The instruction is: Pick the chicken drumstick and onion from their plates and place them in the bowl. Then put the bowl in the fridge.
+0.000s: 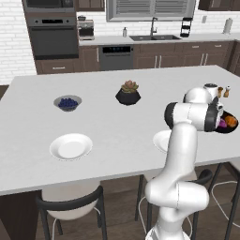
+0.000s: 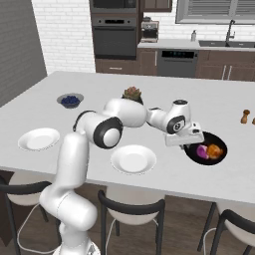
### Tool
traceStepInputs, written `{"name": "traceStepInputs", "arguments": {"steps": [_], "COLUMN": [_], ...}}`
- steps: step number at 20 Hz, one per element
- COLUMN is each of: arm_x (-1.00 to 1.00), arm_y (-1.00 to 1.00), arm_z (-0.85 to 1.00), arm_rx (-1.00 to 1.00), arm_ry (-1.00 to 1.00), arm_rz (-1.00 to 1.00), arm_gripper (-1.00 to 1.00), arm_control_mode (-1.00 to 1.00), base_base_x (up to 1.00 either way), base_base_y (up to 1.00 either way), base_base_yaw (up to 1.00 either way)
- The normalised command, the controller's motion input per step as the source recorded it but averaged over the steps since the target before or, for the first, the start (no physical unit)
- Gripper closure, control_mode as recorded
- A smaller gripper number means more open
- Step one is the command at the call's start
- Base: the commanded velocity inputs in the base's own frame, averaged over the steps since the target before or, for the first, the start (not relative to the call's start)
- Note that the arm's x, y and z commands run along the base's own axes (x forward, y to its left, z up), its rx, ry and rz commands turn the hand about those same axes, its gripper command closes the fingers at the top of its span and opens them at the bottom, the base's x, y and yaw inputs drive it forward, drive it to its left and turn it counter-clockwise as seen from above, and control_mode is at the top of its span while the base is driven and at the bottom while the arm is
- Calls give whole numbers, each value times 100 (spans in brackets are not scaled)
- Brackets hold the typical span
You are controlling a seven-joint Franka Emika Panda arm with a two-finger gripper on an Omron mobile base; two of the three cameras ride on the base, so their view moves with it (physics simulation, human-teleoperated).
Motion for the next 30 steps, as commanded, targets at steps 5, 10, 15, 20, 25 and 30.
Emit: {"name": "traceStepInputs", "arguments": {"steps": [5, 10, 15, 20, 25, 30], "arm_x": [-41, -47, -47, -54, -60, -90], "arm_y": [6, 72, 98, 95, 95, 70], "arm_z": [64, 51, 34, 30, 35, 70], "arm_rx": [0, -5, -4, -2, -1, 0], "arm_ry": [2, 5, 3, 0, 0, 0], "arm_rz": [13, 35, 53, 56, 44, 35], "arm_gripper": [100, 100, 100, 100, 100, 100], "arm_control_mode": [-100, -100, -100, -100, -100, -100], "base_base_x": [0, 0, 0, 0, 0, 0], "base_base_y": [0, 0, 0, 0, 0, 0], "base_base_yaw": [0, 0, 0, 0, 0, 0]}}
